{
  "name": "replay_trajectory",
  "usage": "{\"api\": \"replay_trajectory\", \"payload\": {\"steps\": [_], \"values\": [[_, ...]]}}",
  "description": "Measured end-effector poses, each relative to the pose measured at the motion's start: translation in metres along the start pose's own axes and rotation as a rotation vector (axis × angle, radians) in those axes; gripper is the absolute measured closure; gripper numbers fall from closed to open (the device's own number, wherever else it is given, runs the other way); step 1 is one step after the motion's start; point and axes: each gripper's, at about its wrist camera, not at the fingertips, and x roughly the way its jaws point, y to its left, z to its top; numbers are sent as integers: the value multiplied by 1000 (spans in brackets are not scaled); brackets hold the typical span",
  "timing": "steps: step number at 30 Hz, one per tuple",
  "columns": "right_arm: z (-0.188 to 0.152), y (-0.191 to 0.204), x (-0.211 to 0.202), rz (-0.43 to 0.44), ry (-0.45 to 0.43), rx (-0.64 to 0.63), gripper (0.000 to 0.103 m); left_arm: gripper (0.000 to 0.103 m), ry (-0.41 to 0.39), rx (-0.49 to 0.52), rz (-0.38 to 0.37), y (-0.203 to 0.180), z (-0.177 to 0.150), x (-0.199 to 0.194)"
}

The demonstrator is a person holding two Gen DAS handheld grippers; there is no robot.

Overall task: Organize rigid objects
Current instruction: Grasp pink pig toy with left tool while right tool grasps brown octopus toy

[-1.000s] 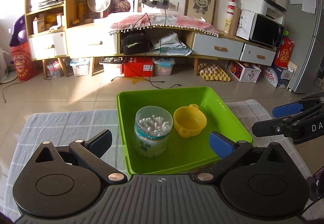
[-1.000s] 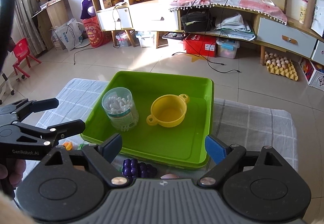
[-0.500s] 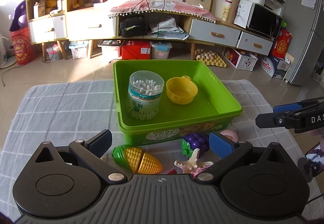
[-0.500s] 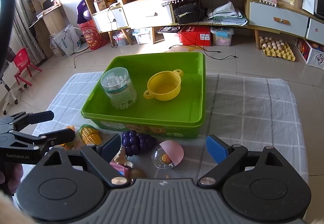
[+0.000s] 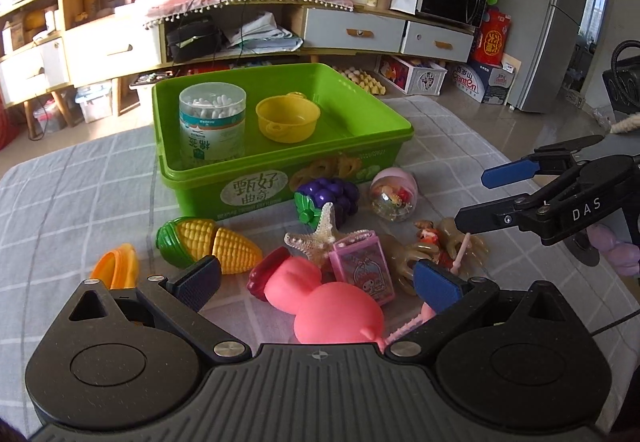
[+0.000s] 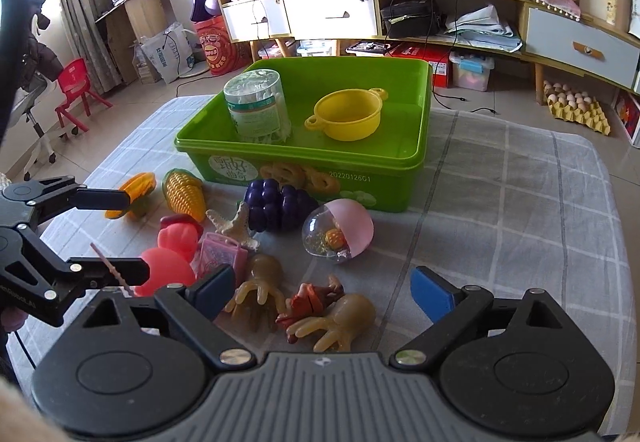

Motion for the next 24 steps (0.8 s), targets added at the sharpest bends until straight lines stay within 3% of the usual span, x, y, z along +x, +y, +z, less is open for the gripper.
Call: {"api": "replay_trajectory", "payload": {"steps": [7, 12, 16, 24], "values": [[-35, 2, 13, 17, 52, -130, 32, 5, 34, 22, -54, -5, -20, 12], [-44, -5, 31, 1, 90, -142, 33, 5, 37, 59, -42, -11, -26, 24], [-45, -7, 34, 1, 60, -165, 35, 5, 29, 22, -53, -7, -28, 30], [-42, -9, 33, 13, 25, -174, 56, 10, 26, -28, -69, -2, -26, 29]]}}
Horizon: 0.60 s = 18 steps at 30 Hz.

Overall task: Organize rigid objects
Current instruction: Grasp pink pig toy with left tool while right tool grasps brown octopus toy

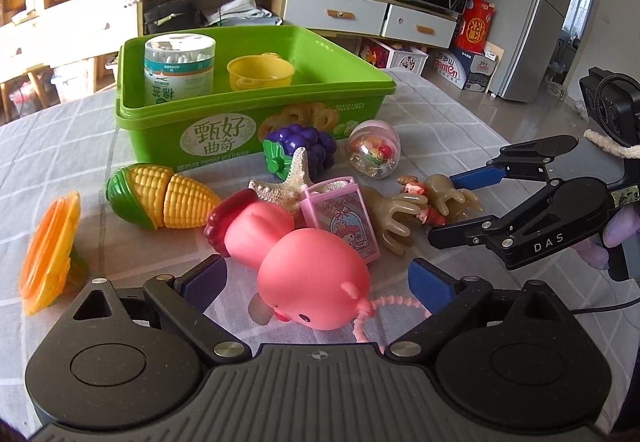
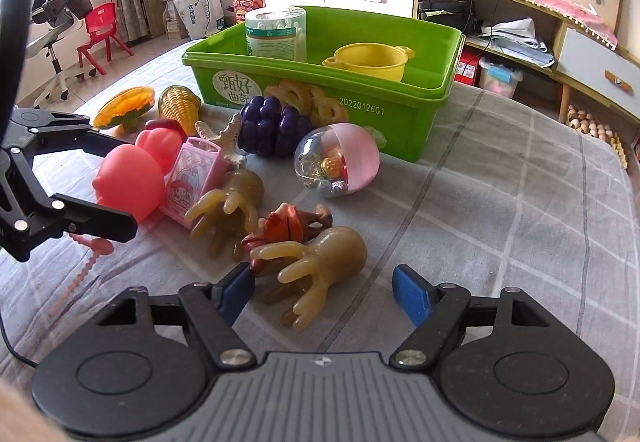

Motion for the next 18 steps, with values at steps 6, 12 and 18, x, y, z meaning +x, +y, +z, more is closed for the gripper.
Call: {"api": "replay_trajectory", "payload": {"steps": [6, 12, 18], "values": [[1, 2, -2, 21, -4, -16, 69, 28, 0, -37, -11, 1, 4, -5], [2, 1, -4, 26, -9, -3, 69, 44, 11, -93, -16, 11, 8, -7], [4, -2, -9, 26, -26, 18, 69, 49, 26, -115, -20, 11, 10, -9]]}}
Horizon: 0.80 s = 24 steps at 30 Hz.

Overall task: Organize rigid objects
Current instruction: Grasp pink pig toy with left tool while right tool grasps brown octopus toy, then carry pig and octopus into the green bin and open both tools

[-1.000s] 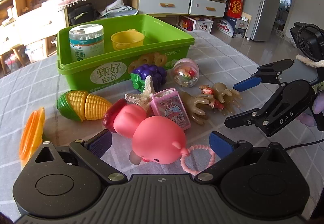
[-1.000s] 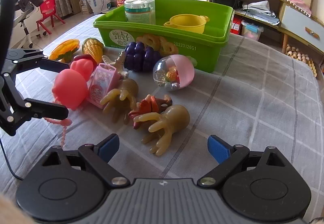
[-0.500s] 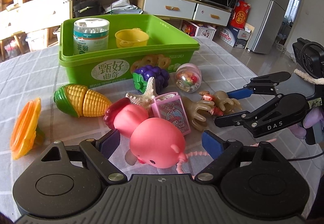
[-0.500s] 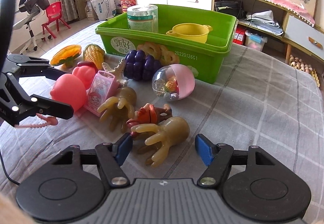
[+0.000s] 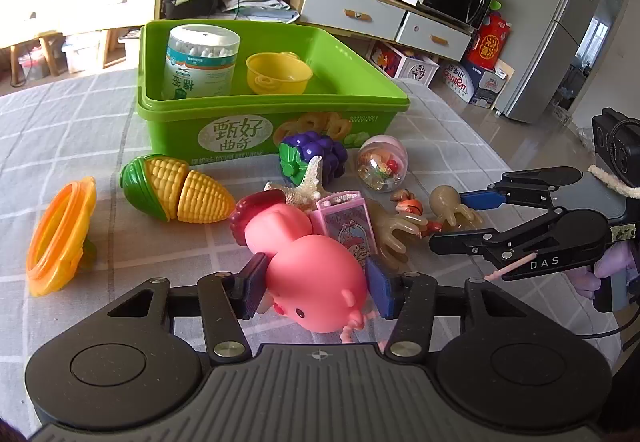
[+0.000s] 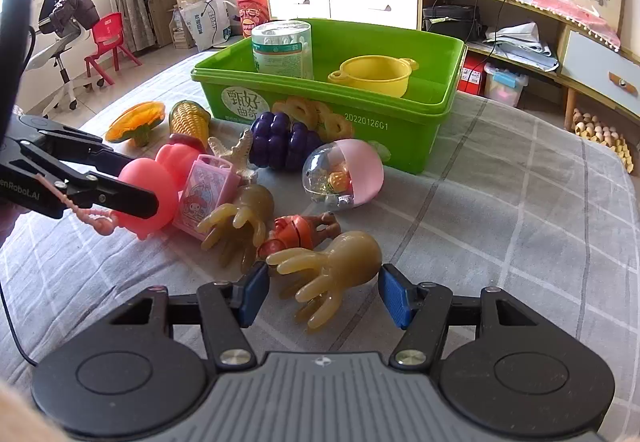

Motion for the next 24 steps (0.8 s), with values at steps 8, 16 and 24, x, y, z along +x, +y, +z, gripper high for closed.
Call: {"api": "replay_trajectory", "payload": {"steps": [8, 16, 24], "values": [[5, -5, -11, 1, -37, 39, 69, 50, -12, -15, -22, -3, 4, -7], [13, -9, -20, -5, -79, 87, 69, 50, -43, -9, -46, -10, 13, -18], [34, -8, -23, -14, -138, 133, 69, 50, -88, -42, -42, -9, 29, -24]]}}
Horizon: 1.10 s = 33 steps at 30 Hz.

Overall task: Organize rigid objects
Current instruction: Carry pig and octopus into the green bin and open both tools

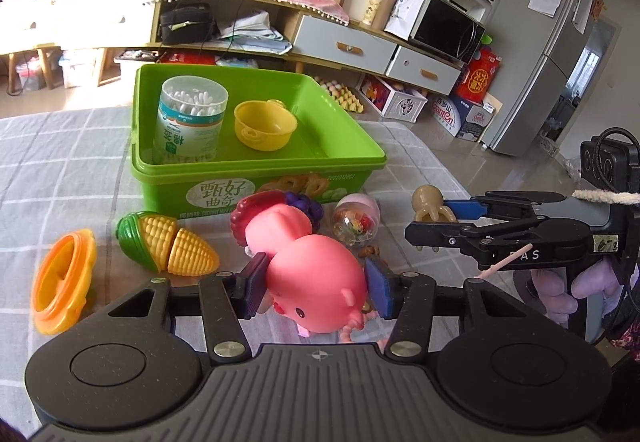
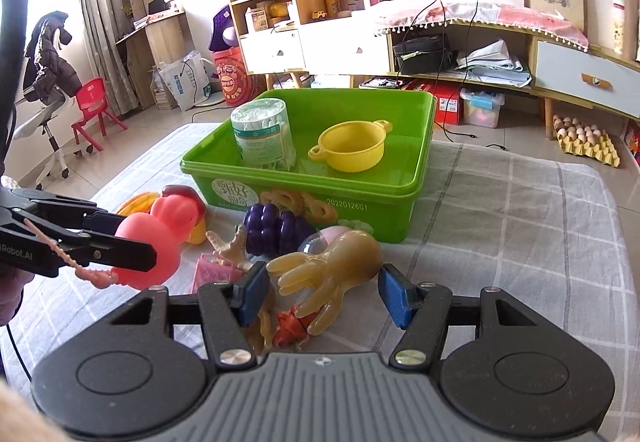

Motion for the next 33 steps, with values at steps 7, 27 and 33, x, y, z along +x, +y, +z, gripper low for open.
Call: {"api": "replay_trajectory", "payload": {"steps": [7, 27, 33], "values": [[23, 0, 1, -45, -53, 51, 69, 50, -40, -39, 27, 2, 22, 1], [75, -7, 40, -116, -92, 190, 69, 50, -29, -162, 72, 25, 79, 46], [84, -6, 55, -117, -75, 143, 69, 50, 25, -226, 18, 42, 98, 68]]}}
